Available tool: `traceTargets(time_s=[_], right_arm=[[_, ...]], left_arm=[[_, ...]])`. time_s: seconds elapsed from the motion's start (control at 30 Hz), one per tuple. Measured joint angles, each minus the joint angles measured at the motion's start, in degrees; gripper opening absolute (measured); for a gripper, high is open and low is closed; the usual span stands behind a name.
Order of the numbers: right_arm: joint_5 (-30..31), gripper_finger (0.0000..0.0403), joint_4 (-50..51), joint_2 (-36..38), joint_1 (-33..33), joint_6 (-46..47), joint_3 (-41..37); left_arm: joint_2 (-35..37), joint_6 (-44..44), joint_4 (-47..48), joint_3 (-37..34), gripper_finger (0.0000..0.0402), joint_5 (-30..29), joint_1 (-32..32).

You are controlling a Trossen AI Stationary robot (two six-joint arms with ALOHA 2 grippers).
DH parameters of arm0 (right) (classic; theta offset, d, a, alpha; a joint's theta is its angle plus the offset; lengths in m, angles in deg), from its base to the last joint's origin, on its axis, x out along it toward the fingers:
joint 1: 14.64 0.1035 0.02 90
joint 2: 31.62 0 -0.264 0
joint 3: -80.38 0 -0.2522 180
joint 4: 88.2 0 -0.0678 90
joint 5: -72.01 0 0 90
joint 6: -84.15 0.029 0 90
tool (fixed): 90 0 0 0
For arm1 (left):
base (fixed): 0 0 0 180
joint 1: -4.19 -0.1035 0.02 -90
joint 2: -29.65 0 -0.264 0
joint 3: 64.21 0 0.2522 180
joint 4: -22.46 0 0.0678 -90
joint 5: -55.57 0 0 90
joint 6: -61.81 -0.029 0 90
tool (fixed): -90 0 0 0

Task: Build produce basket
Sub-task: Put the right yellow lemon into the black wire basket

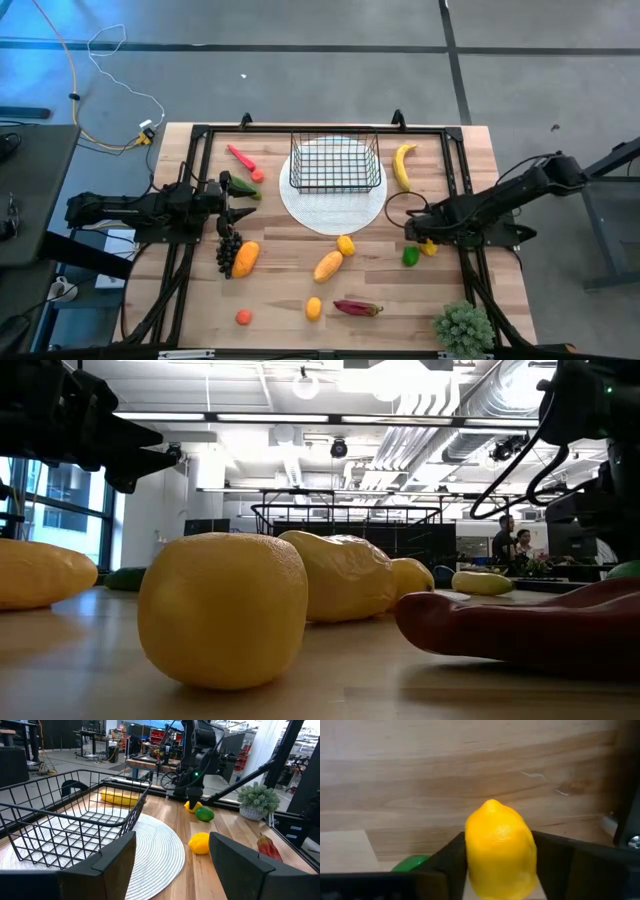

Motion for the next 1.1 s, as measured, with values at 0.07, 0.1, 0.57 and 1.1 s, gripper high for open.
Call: traceTargets(time_s=[0.07,0.1,0.57,1.1], right_arm=[[1.51,0.0119,0.4,0.35,0.23,-0.05,0.0],[2.31,0.0115,0.67,0.54,0.2,-0.05,0.0],[9.72,0.0121,8.02,2.19,0.12,-0.17,6.96],[45.28,0.0121,10.09,2.19,-5.32,-25.36,32.92]], left_arm=[[0.0,0.0,-0.02,0.0,0.0239,0.0,0.0],[0.0,0.0,0.0,0.0,0.0239,0.0,-0.02],[-0.01,0.0,0.0,0.0,0.0239,0.0,-0.01],[0.0,-0.77,0.0,0.0,0.0239,-0.15,-0.02]])
